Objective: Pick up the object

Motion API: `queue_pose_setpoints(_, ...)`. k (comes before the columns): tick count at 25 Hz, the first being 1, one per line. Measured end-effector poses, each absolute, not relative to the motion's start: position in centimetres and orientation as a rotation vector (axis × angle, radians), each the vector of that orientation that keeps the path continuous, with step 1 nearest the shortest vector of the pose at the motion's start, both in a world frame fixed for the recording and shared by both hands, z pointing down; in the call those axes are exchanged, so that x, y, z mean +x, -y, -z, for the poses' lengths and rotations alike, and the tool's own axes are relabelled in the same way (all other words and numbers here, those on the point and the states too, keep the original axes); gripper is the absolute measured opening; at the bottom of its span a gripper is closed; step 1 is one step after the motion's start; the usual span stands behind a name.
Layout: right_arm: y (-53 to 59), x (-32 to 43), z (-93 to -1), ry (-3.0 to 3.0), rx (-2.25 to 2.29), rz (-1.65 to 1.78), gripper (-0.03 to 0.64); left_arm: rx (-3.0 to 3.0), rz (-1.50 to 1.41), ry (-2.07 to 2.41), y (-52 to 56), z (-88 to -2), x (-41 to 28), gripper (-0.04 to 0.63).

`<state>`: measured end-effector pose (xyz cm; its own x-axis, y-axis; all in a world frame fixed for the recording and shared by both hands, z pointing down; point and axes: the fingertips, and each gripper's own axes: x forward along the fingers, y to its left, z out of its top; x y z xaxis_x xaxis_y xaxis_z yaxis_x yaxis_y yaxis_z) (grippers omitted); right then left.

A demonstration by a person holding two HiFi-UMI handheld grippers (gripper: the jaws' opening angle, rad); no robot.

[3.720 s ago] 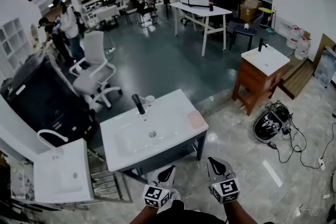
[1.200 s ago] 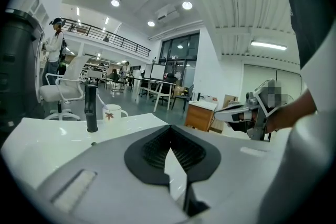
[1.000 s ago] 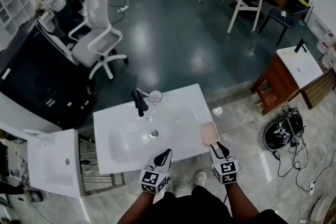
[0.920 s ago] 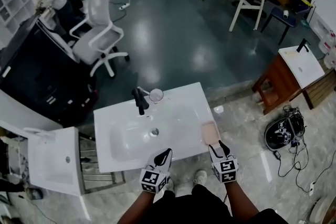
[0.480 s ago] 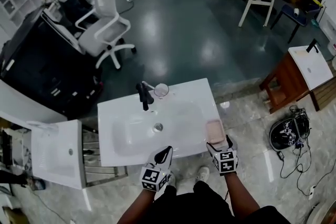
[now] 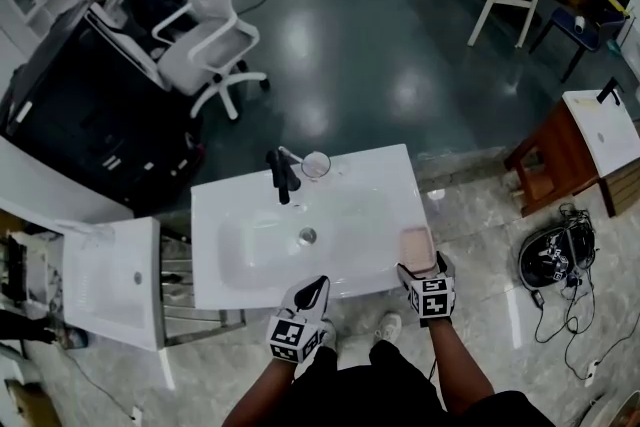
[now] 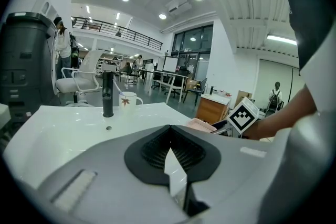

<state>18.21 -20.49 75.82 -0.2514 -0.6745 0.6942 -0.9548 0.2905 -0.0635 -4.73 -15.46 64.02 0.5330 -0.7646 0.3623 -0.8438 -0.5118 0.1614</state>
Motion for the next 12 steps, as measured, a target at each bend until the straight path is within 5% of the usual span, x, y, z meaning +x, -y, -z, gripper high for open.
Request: queue_pose_setpoints(12, 21.05, 18.05, -75.57, 2.009, 1.468, -0.635, 0.426, 2.457, -0.332, 1.357, 15.22, -63.91, -5.6, 0.018)
